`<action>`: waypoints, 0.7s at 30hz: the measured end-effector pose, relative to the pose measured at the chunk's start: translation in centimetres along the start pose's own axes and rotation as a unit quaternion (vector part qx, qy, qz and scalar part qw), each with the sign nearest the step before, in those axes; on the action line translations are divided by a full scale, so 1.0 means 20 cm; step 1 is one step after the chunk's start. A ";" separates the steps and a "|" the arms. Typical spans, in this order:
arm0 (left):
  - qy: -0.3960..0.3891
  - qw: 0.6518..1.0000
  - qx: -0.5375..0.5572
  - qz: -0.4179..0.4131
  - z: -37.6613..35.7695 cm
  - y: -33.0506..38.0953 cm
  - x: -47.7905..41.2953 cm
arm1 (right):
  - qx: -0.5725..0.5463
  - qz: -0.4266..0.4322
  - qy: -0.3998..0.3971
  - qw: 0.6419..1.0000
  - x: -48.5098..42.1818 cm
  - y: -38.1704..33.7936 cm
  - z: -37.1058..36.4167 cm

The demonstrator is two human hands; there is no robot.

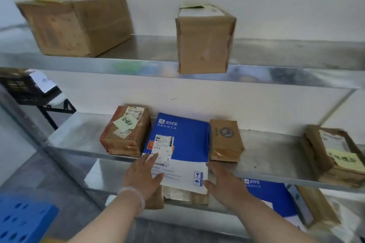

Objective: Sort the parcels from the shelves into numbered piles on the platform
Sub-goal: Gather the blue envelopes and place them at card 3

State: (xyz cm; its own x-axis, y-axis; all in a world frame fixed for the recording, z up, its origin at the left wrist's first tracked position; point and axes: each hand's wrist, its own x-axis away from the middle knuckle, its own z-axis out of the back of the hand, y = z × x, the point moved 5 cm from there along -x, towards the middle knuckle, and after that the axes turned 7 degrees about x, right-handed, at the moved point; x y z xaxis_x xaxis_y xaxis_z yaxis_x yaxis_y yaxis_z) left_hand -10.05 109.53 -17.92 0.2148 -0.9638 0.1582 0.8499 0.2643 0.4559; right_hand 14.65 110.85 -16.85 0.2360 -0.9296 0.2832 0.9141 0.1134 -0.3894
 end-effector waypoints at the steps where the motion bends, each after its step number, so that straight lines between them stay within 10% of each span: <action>1: -0.010 1.000 0.003 0.002 0.00 -0.05 -0.03 | 0.006 -0.026 -0.006 1.000 -0.03 -0.01 -0.03; 12: -0.145 0.939 0.311 0.038 -0.16 -0.32 -0.42 | -0.156 -0.201 0.013 0.967 -0.29 -0.10 -0.24; 21: -0.117 0.935 0.334 0.016 -0.15 -0.33 -0.41 | -0.196 -0.209 0.060 0.956 -0.30 -0.11 -0.27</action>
State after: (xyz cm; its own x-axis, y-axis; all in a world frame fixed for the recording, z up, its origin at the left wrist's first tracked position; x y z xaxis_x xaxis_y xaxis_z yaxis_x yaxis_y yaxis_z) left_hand -16.08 115.61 -24.86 0.0576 -0.9417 0.3316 0.3385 0.3309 0.8809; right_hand 9.52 114.37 -22.42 -0.1838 -0.9010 0.3931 0.7213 -0.3953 -0.5688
